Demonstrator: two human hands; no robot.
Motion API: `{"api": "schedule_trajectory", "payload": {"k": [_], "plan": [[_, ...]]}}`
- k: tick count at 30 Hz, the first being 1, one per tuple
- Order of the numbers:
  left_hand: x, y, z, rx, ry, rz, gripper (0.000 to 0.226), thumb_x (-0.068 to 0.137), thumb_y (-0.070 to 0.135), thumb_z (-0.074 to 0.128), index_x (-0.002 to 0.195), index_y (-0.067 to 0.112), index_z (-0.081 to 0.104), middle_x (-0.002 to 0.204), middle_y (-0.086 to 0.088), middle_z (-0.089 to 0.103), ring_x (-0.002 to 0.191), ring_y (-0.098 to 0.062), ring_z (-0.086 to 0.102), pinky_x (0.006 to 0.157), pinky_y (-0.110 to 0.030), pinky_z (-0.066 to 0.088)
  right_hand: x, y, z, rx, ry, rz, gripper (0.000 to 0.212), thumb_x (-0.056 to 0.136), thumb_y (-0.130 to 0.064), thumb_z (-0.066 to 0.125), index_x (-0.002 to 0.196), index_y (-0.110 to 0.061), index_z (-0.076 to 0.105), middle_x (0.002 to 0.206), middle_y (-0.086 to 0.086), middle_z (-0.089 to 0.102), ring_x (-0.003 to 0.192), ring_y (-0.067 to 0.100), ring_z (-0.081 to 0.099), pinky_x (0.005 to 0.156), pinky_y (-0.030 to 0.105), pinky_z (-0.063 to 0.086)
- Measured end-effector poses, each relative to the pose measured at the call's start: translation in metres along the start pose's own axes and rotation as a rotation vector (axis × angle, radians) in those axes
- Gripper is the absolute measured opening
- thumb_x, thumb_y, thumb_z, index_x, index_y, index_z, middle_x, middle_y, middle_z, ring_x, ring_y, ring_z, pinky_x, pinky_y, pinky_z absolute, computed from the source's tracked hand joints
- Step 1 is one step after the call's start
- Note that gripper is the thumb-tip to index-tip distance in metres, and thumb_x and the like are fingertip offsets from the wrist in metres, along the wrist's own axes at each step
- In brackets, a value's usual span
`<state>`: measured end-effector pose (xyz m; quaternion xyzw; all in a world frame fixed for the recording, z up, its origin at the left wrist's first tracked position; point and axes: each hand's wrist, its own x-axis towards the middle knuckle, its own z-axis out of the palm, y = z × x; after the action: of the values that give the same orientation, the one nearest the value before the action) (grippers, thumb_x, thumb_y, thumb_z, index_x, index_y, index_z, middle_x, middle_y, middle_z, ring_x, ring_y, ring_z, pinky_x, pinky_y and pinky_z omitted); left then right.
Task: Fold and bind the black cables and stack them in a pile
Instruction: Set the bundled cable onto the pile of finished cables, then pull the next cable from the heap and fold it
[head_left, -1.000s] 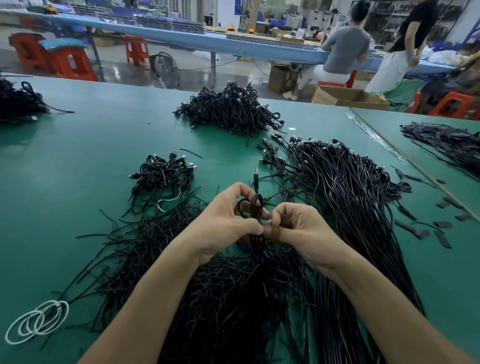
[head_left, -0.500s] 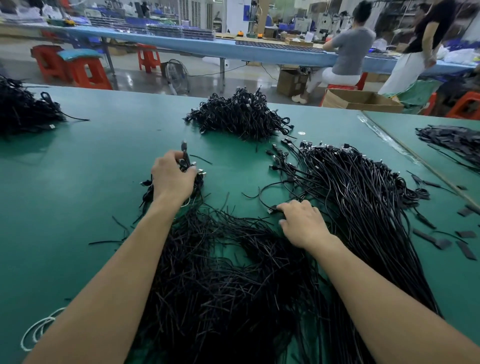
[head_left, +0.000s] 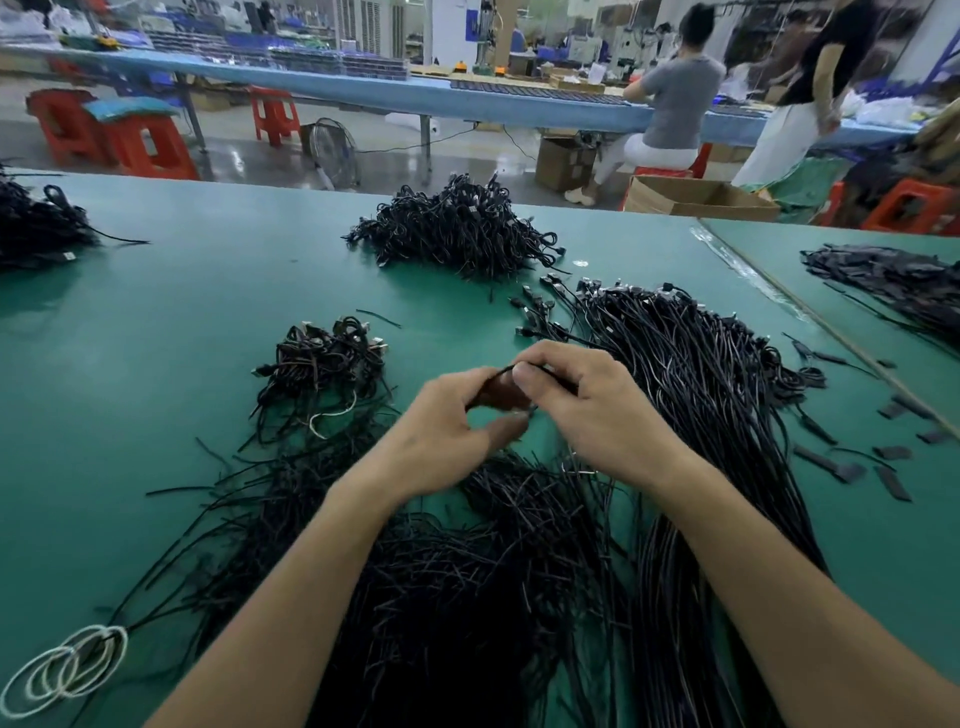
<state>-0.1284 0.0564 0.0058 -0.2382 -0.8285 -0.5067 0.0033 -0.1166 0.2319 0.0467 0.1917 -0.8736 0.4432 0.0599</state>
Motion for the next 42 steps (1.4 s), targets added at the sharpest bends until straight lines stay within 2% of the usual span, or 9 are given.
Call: {"api": "schedule_trajectory", "payload": {"k": [5,8,9,13,20,24,27,37,42], "plan": [[-0.014,0.018,0.008,-0.25,0.134,-0.125,0.037,0.09,0.05,0.057,0.062,0.026,0.051,0.058,0.008,0.038,0.05,-0.017,0.034,0.051,-0.034,0.028,-0.018,-0.005,-0.018,0.141,0.212,-0.039,0.017,0.099,-0.023,0.059,0.088,-0.027,0.071,0.077,0.001,0.07,0.07,0.032,0.06,0.065,0.046,0.051],[-0.022,0.03,-0.001,-0.273,-0.014,-0.134,0.045,0.093,0.055,0.051,0.061,0.023,0.052,0.088,0.013,0.031,0.048,-0.022,0.025,0.044,-0.034,0.025,-0.017,-0.003,-0.024,0.266,0.383,-0.006,0.02,0.101,-0.019,0.055,0.087,-0.026,0.069,0.055,-0.02,0.058,0.049,0.003,0.047,0.047,0.016,0.038],[-0.025,0.034,-0.005,-0.295,-0.087,-0.131,0.048,0.095,0.056,0.049,0.06,0.023,0.054,0.065,0.02,0.028,0.045,-0.019,0.024,0.041,-0.028,0.026,-0.015,-0.001,-0.025,0.279,0.397,0.015,0.021,0.102,-0.02,0.054,0.088,-0.026,0.069,0.052,-0.022,0.053,0.047,0.0,0.043,0.047,0.012,0.034],[-0.036,0.053,-0.018,-0.67,-0.293,-0.078,0.045,0.097,0.048,0.049,0.059,0.025,0.051,0.05,0.009,0.031,0.042,-0.009,0.021,0.039,-0.017,0.024,-0.017,0.002,-0.018,0.128,0.101,0.121,0.022,0.103,-0.023,0.048,0.098,-0.022,0.07,0.048,-0.021,0.052,0.042,0.001,0.036,0.039,0.013,0.028],[-0.019,0.039,-0.002,-1.106,0.346,-0.126,0.05,0.105,0.035,0.04,0.073,0.016,0.073,0.055,0.004,0.047,0.046,-0.007,0.043,0.041,-0.019,0.041,-0.049,-0.03,0.005,-0.198,-0.439,0.063,0.031,0.101,-0.038,0.051,0.076,-0.024,0.064,0.055,-0.007,0.048,0.048,0.008,0.04,0.05,0.028,0.038],[-0.02,0.026,0.004,-0.579,0.409,-0.065,0.04,0.106,0.027,0.037,0.094,0.009,0.071,0.082,-0.005,0.072,0.078,-0.018,0.07,0.073,-0.029,0.057,-0.052,-0.047,-0.004,-0.196,-0.28,-0.009,0.028,0.099,-0.037,0.052,0.086,-0.02,0.07,0.068,-0.003,0.065,0.057,0.011,0.056,0.055,0.031,0.046],[-0.026,0.034,0.008,-0.374,0.079,-0.098,0.047,0.101,0.038,0.038,0.083,0.01,0.071,0.068,-0.005,0.071,0.062,-0.016,0.068,0.059,-0.023,0.053,-0.041,-0.047,-0.016,-0.117,-0.004,-0.049,0.018,0.096,-0.028,0.06,0.083,-0.024,0.073,0.065,-0.014,0.064,0.057,0.003,0.056,0.052,0.014,0.041],[-0.033,0.048,-0.013,-1.096,-0.301,-0.271,0.052,0.101,0.045,0.041,0.057,0.02,0.048,0.042,0.011,0.031,0.031,-0.001,0.027,0.032,-0.015,0.02,-0.037,-0.015,0.002,0.081,0.055,0.102,0.036,0.088,-0.057,0.05,0.075,-0.028,0.067,0.052,-0.008,0.043,0.049,0.011,0.034,0.047,0.029,0.026],[-0.023,0.046,-0.001,-1.325,0.112,-0.23,0.053,0.102,0.037,0.039,0.083,0.008,0.079,0.059,0.003,0.059,0.048,-0.006,0.058,0.043,-0.015,0.046,-0.047,-0.022,0.017,-0.107,-0.226,0.123,0.034,0.103,-0.027,0.048,0.071,-0.034,0.054,0.059,-0.003,0.051,0.049,0.013,0.04,0.049,0.036,0.036]]}}
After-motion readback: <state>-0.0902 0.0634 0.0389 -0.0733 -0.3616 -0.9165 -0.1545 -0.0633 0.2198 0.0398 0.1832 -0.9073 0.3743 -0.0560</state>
